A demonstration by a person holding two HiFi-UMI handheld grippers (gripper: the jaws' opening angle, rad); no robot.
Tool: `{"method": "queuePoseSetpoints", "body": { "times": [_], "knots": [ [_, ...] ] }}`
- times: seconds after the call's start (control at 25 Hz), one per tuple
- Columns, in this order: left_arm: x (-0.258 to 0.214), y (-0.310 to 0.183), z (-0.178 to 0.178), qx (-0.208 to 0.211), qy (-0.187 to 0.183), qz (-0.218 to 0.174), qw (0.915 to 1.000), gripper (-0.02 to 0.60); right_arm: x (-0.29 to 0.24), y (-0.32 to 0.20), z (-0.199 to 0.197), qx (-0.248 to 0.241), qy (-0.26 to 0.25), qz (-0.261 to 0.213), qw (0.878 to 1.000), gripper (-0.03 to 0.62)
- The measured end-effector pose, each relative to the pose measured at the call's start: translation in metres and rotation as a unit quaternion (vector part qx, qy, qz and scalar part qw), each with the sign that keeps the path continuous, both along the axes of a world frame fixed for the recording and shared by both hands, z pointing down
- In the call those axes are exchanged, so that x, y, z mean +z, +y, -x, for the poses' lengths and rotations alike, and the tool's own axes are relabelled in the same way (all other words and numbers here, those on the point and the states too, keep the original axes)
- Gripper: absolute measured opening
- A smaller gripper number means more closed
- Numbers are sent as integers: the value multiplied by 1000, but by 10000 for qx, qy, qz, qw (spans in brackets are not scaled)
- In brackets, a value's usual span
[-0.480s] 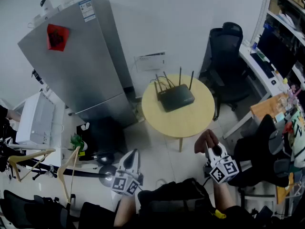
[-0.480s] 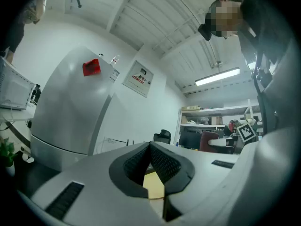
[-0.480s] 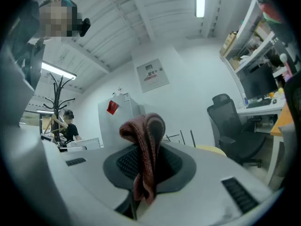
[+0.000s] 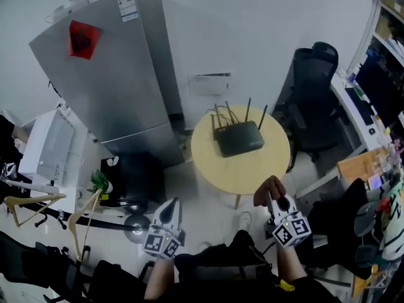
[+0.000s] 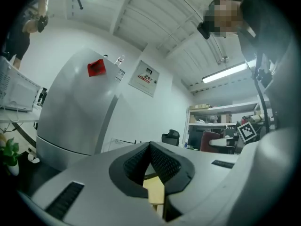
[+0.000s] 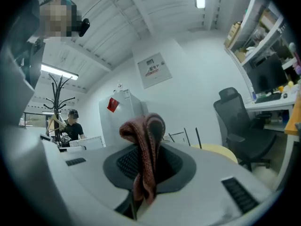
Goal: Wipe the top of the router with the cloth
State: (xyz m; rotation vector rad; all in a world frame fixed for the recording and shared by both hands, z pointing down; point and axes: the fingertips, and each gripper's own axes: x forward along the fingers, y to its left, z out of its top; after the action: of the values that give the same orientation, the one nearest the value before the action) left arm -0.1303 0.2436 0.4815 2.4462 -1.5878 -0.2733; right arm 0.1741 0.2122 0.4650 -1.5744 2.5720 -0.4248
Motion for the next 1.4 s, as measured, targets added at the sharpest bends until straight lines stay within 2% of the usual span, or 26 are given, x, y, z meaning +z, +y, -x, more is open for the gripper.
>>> {"method": "queuePoseSetpoints", "body": {
  "times": [0.16,0.28,0.4,0.6,0.68,0.84,1.08,1.2,1.28,1.4],
  "knots": [
    [1,-35,-17,-373,-243,-29,9990,2,10,-56,-13,-431,-132,-15,9990,60],
    [-10,-71,-43,-449,-325,-76,9984,2,4,-102,-29,-691,-117,-172,9974,60],
    [-21,-107,-69,-575,-303,-225,9976,2,-1,-148,-46,-926,-120,-265,9953,60],
    [-28,-146,-99,-1052,-171,-344,9937,2,-3,-202,-67,-1423,87,-194,9896,60],
    [-27,-158,-108,-1123,-129,-283,9932,2,-3,-219,-76,-1482,152,-183,9887,60],
    [-27,-184,-121,-966,-263,-153,9949,2,0,-248,-87,-1370,-10,-96,9905,60],
    [-26,-220,-111,-663,-247,-101,9974,2,9,-272,-66,-1372,122,21,9905,60],
    [-28,-237,-103,-456,-291,-132,9985,2,10,-285,-44,-1460,312,113,9887,60],
    [-25,-246,-93,-409,-321,-115,9986,2,13,-287,-18,-1700,670,122,9831,60],
    [-19,-258,-76,-387,-293,-51,9988,2,21,-289,22,-2137,1398,36,9669,60]
  ]
}}
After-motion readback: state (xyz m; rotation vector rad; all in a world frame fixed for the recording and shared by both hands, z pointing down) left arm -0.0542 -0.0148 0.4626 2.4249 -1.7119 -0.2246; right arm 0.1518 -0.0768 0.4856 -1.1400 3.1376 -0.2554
